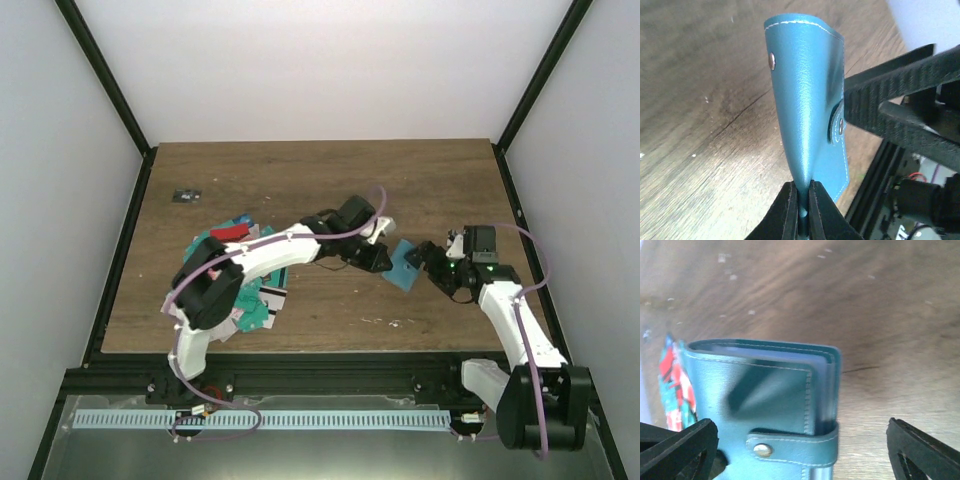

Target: Put the credit cards into the card holder

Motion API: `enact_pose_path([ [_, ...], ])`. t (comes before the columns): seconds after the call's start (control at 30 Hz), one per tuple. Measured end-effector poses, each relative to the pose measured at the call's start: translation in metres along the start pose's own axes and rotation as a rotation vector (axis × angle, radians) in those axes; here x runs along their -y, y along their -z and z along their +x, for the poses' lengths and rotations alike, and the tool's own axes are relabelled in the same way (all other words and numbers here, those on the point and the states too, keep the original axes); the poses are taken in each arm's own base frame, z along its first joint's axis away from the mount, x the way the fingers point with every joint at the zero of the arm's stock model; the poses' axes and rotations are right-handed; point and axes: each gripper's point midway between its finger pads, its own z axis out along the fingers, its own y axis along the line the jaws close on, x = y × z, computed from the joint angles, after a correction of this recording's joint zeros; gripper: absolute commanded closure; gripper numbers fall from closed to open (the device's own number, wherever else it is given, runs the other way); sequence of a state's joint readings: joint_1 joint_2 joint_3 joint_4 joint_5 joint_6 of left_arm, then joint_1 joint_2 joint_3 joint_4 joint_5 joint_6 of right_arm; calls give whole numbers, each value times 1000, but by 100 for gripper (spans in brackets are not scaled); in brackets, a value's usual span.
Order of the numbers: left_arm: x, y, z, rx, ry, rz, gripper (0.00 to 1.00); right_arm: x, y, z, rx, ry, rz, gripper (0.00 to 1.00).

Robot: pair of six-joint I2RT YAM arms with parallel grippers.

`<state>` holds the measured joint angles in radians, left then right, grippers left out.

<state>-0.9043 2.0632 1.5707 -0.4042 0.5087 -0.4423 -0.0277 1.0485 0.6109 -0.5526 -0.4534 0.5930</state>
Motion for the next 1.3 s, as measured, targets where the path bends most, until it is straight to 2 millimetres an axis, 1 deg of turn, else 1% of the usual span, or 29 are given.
enact_pose_path([
  [0.03,4,13,-4,27,-3,1,96,-9,4,-2,5,18,-36,0],
  [0.17,17,60,-21,126,-2,3,96,-46,23,-9,25,89,-177,0],
  [0.23,23,85,-30,179,-3,3,96,-65,35,-15,42,124,-236,0],
  [0.33,30,120,-41,249,6,5,96,-94,55,-30,80,180,-302,0],
  [0.4,35,146,-47,295,14,10,96,-118,72,-40,104,226,-366,0],
  [0.47,41,170,-52,339,24,23,96,-139,86,-45,112,263,-435,0],
  [0.57,49,205,-58,402,36,56,96,-166,101,-45,88,309,-563,0],
  [0.63,54,224,-60,433,44,79,96,-177,104,-43,56,318,-632,1],
  [0.73,62,249,-61,468,42,115,96,-196,108,-38,-10,331,-742,4],
  [0.83,71,261,-58,475,35,150,96,-214,113,-30,-75,362,-838,10],
  [0.9,75,262,-56,468,35,168,96,-225,115,-20,-130,390,-895,15],
  [0.97,76,262,-55,459,45,180,96,-236,118,-12,-179,415,-937,23],
  [1.03,77,262,-55,456,57,186,96,-247,123,-3,-211,450,-974,34],
  [1.1,77,262,-55,457,70,191,96,-254,129,3,-224,482,-1001,48],
  [1.13,77,262,-56,458,75,194,96,-258,131,5,-231,491,-1012,58],
  [1.2,77,261,-57,464,89,201,96,-263,133,10,-236,514,-1029,74],
  [1.27,76,261,-56,468,105,208,96,-265,132,12,-245,512,-1032,86],
  [1.3,76,262,-55,471,110,211,96,-265,129,12,-251,502,-1027,89],
])
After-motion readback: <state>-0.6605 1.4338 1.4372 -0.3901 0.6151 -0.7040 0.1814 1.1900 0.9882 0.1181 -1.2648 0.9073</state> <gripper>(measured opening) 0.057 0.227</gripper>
